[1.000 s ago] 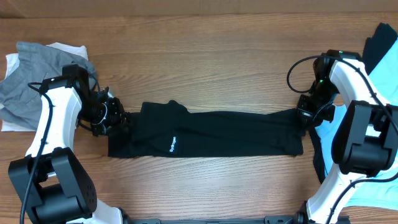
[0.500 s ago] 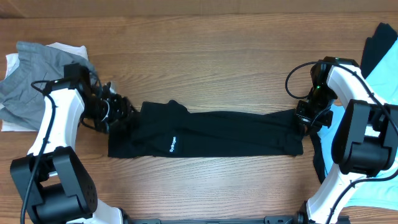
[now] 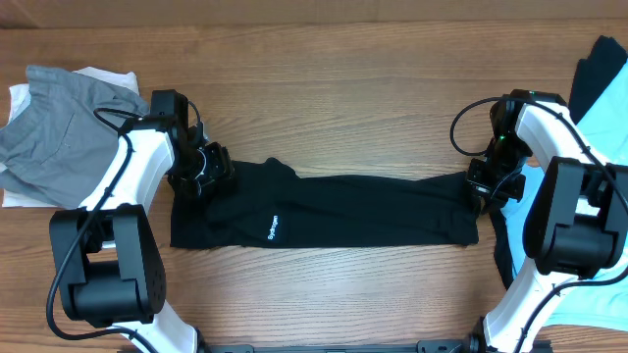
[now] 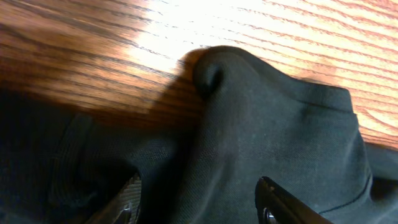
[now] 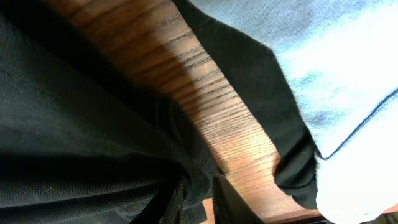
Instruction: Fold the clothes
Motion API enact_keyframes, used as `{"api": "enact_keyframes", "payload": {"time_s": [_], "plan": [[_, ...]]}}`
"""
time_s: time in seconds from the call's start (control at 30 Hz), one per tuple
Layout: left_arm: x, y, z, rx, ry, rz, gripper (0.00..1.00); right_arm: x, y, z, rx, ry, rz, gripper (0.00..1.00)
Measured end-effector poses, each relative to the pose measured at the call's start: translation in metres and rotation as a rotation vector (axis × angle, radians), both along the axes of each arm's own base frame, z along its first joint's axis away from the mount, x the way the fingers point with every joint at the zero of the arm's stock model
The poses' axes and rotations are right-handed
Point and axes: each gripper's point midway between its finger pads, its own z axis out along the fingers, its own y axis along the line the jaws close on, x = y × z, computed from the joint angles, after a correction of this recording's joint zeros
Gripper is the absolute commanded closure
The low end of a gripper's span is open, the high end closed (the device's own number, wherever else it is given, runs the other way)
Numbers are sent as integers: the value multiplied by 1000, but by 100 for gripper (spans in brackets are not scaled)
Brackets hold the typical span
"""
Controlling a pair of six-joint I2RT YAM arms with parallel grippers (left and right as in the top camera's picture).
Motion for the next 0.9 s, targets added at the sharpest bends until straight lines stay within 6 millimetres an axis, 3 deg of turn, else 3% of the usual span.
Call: {"api": "enact_keyframes", "payload": {"time_s": [0.07, 0.13, 0.37, 0.67, 0.9], "plan": [[0, 0, 0, 3, -1, 0, 39, 0, 0, 0, 0, 0, -1, 80], [0, 1, 2, 3, 2, 0, 47, 0, 0, 0, 0, -1, 0, 80], [-14, -3, 5, -8, 66, -4, 96, 0, 0, 0, 0, 0, -1, 80], [-21, -6, 7, -22, 93, -17, 96, 0, 0, 0, 0, 0, 0, 80], [-30, -4, 45, -151, 122, -16, 96, 0, 0, 0, 0, 1, 0, 80]]}}
